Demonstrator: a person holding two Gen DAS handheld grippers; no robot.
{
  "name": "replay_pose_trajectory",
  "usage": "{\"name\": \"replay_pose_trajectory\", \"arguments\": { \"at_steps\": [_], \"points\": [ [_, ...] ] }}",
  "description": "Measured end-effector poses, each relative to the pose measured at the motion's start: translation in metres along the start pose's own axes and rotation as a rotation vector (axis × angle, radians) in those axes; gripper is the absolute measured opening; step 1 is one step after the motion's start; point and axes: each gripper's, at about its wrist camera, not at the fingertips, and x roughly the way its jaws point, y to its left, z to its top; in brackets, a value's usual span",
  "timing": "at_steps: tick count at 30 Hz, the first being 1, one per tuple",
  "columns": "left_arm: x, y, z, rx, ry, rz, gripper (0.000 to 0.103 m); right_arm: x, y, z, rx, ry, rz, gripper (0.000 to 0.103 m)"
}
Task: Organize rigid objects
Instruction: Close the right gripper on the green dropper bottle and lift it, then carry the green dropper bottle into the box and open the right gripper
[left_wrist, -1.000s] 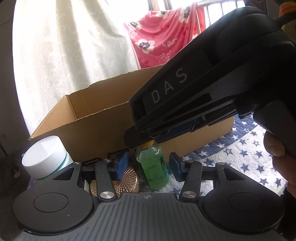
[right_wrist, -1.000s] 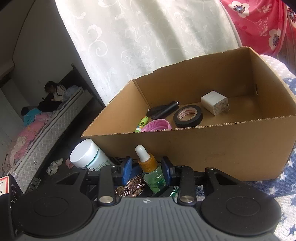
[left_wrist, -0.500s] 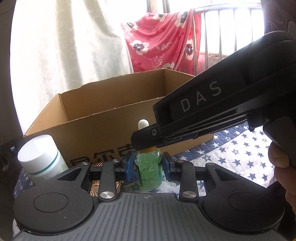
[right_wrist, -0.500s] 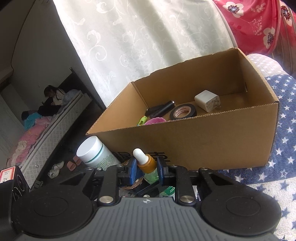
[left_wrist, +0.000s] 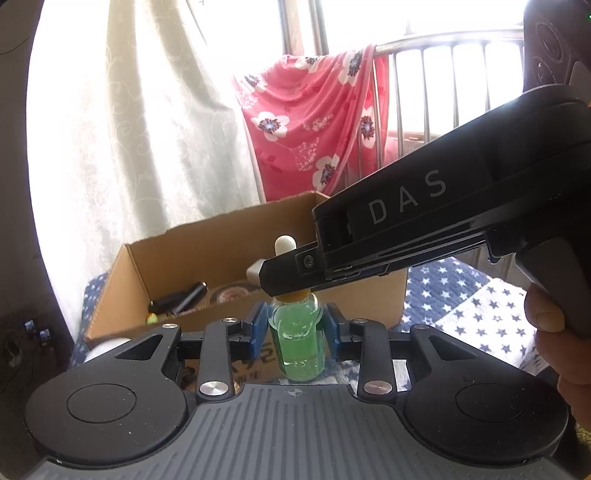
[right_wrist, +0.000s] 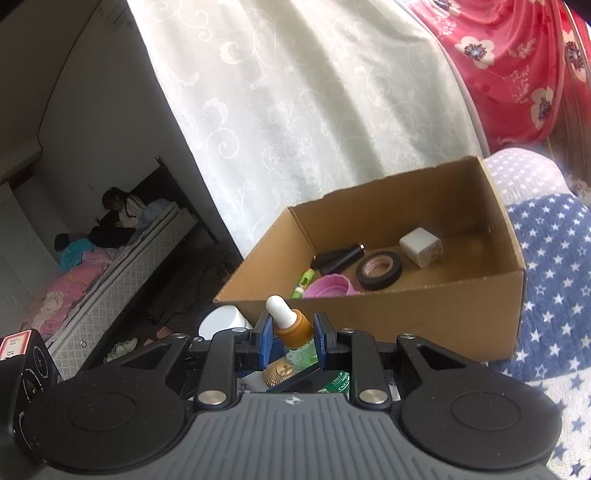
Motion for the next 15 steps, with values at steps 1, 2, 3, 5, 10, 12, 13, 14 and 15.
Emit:
{"name": "replay_pose_trajectory", "arguments": {
  "at_steps": [1, 2, 3, 5, 10, 12, 13, 14, 15],
  "points": [
    [-0.002, 0.003, 0.008, 0.005, -0.010, 0.002, 0.032, -0.002, 0.004, 0.008, -0.015, -0.014, 0.004, 0.026],
    [-0.003, 0.006, 0.017, 0.010, -0.019, 0.004, 0.032, -0.003, 0.006, 0.017, -0.023, -0.024, 0.009, 0.026],
    [-0.003, 0.009, 0.023, 0.016, -0.024, 0.005, 0.032, -0.004, 0.006, 0.027, -0.024, -0.033, 0.015, 0.026],
    [0.002, 0.016, 0.041, 0.026, -0.030, 0.001, 0.032, -0.002, 0.005, 0.045, -0.034, -0.041, 0.020, 0.026],
    [0.040, 0.032, 0.064, 0.002, 0.019, -0.031, 0.032, 0.023, -0.017, 0.079, -0.021, -0.013, 0.007, 0.026],
    [0.068, 0.030, 0.065, -0.020, 0.052, -0.042, 0.032, 0.038, -0.032, 0.086, -0.002, 0.009, 0.000, 0.026],
    [0.077, 0.032, 0.065, -0.030, 0.066, -0.047, 0.032, 0.045, -0.038, 0.089, 0.007, 0.023, -0.003, 0.026],
    [0.089, 0.036, 0.065, -0.040, 0.082, -0.052, 0.032, 0.054, -0.047, 0.090, 0.019, 0.039, -0.009, 0.026],
    [0.102, 0.039, 0.068, -0.046, 0.095, -0.055, 0.032, 0.062, -0.055, 0.091, 0.030, 0.052, -0.015, 0.026]
  ]
}}
